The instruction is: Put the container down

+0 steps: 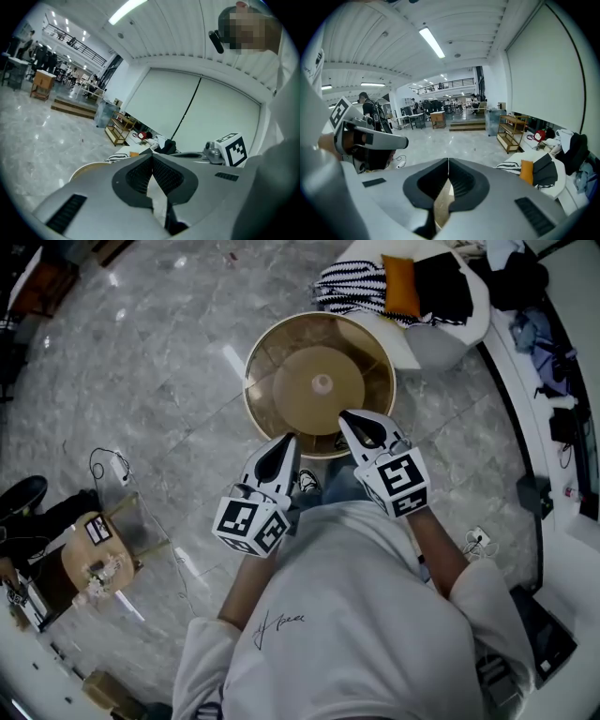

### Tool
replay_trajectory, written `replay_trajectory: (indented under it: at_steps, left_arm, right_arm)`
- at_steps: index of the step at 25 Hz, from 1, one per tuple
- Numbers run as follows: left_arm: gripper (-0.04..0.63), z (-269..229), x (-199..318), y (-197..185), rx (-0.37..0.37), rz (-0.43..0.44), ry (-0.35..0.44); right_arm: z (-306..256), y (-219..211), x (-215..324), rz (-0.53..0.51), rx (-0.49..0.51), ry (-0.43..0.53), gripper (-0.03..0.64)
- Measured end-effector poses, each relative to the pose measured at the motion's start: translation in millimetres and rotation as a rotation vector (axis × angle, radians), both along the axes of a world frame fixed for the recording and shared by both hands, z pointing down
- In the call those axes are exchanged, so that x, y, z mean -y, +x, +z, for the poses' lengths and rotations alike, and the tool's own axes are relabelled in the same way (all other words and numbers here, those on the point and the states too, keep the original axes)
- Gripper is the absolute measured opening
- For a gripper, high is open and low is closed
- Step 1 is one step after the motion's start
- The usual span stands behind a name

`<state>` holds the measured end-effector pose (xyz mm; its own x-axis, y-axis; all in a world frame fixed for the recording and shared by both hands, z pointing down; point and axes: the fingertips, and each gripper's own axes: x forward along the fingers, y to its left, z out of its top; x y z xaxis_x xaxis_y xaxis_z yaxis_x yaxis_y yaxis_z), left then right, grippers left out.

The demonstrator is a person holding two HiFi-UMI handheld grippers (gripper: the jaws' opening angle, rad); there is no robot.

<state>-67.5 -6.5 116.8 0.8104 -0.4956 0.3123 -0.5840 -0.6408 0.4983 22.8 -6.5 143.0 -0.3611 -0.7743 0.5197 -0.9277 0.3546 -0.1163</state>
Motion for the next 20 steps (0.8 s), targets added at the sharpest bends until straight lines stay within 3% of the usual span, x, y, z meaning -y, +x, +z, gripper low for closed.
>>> replay_trajectory:
  at_steps: [8, 11, 20]
  left_arm:
    - [0.018, -21, -20, -2, -0.013, 0.088, 0.048]
    - [0.018, -27, -28, -2, 0.022, 0.115, 0.081]
    - [0.017, -53, -19, -21, 0.064, 0.073, 0.178]
  right_arm:
    - [-29, -8, -18, 0.042, 0.005, 0.021, 0.017]
    - [-37, -9, -27, 0.066, 0.009, 0.02, 0.017]
    - [-64, -12, -39, 0.077, 0.021, 0.036, 0.017]
